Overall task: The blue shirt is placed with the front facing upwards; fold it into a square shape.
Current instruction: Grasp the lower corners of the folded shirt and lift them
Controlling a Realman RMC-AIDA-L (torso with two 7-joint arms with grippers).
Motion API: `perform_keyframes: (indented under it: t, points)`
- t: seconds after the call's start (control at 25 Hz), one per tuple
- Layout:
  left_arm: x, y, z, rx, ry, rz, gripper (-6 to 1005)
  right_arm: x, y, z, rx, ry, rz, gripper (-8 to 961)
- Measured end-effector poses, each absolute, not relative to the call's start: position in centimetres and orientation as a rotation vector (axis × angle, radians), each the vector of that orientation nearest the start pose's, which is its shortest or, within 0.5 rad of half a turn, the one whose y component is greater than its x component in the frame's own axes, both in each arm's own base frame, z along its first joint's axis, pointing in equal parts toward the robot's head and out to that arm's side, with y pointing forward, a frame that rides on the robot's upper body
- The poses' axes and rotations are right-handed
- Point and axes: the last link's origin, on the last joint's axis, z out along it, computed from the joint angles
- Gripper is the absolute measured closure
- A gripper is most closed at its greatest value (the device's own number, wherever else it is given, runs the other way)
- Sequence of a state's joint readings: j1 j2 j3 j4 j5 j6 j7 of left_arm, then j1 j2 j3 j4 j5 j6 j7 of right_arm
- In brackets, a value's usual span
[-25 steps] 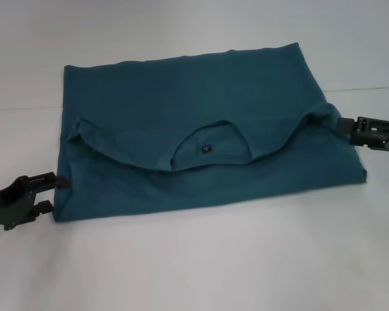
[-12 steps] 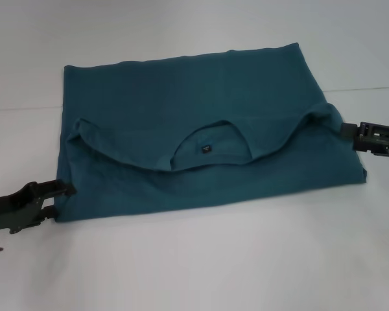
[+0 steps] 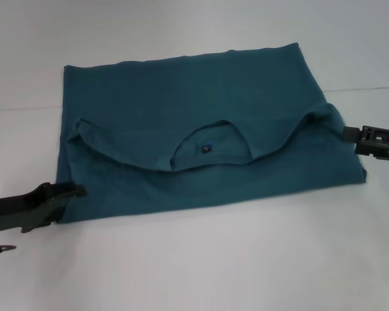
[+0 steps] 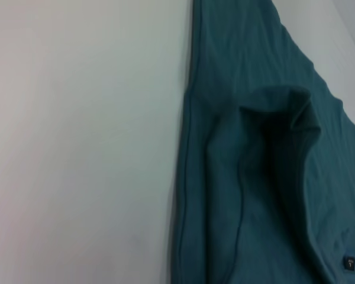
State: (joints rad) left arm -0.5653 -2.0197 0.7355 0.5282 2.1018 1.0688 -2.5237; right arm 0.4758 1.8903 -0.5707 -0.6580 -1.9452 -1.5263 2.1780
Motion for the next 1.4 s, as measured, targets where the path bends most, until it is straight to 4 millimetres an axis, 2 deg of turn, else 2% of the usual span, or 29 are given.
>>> perform_keyframes:
  t: [0.24,0.48,0.68,1.08,1.12,1.24,1.4]
  points:
    - [-31.7,37.4,0.0,2.254,2.584,0.779,324,31.5,34.4,10.2,-2.145,1.612,0.870,25]
    - [-31.6,37.8,-0.2,2.282,2.607,0.661,336,31.6,34.5,10.6,-2.125,1.608,0.895,27]
    - [-31.4,37.9,-0.2,2.298,2.605,0.643,574,31.7,34.4,10.8,-2.114,1.607,0.912,28]
    - [-30.7,38.0,0.1,2.307,2.553,0.664,762,31.8,34.4,10.9,-2.113,1.613,0.904,32]
    - [-30.3,38.1,0.5,2.298,2.528,0.701,781,31.9,34.4,10.9,-2.117,1.620,0.885,32]
    - [-30.0,38.2,1.3,2.282,2.495,0.770,978,32.4,34.4,11.3,-2.121,1.661,0.784,33]
    - [-29.9,38.4,2.3,2.268,2.475,0.821,978,33.1,35.3,12.7,-2.062,1.759,0.586,35]
